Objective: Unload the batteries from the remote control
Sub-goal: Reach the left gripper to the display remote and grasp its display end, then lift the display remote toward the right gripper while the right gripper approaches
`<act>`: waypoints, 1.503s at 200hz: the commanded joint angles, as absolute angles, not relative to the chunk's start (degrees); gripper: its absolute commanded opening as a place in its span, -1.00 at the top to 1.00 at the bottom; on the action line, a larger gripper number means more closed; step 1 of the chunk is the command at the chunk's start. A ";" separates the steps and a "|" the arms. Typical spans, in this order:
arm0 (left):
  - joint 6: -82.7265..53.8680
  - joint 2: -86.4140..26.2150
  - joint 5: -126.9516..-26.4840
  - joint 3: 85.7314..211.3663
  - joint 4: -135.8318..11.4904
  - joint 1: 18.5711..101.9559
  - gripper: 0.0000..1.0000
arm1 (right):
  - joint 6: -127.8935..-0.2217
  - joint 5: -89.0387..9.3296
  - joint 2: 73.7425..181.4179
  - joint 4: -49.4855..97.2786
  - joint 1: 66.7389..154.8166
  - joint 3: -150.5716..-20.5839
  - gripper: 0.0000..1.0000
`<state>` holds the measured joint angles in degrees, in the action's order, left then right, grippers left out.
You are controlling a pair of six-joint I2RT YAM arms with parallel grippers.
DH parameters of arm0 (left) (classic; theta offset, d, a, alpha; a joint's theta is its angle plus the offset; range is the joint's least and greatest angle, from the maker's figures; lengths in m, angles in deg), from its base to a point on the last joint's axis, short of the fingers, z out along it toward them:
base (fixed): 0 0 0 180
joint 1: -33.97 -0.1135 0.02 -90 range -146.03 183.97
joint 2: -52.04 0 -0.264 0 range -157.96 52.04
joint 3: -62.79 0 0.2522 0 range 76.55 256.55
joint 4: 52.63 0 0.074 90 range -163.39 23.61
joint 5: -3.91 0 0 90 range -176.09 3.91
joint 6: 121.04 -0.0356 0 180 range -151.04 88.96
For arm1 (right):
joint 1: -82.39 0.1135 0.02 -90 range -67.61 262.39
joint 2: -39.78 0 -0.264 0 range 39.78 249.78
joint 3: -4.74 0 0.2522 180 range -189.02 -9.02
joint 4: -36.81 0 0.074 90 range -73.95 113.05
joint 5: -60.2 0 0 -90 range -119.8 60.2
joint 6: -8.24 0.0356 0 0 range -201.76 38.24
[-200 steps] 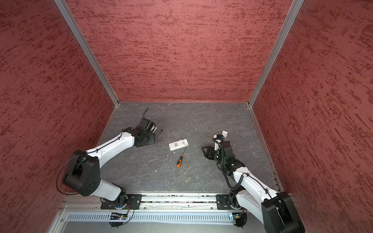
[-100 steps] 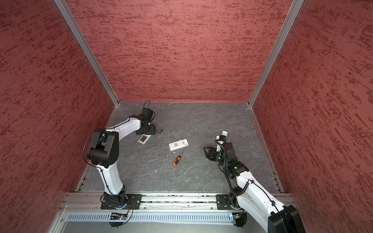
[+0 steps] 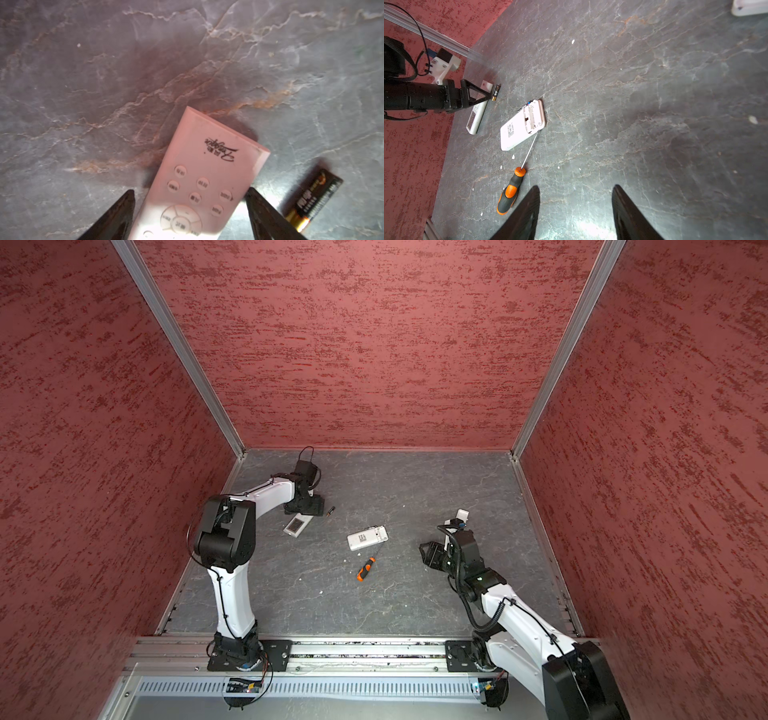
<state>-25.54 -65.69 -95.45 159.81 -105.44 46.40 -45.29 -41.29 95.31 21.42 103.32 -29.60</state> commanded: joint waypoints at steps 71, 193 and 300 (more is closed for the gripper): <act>-20.91 -55.90 -96.01 142.80 -107.04 47.72 -0.62 | -44.99 -41.82 96.03 25.36 103.93 -31.04 -0.14; -18.58 -53.19 -94.64 138.44 -105.60 49.70 0.23 | -45.32 -40.18 88.66 19.30 104.19 -31.62 -0.14; -11.70 -37.90 -95.89 132.25 -105.95 56.63 0.42 | -49.65 -46.01 94.72 17.93 104.19 -40.85 -0.13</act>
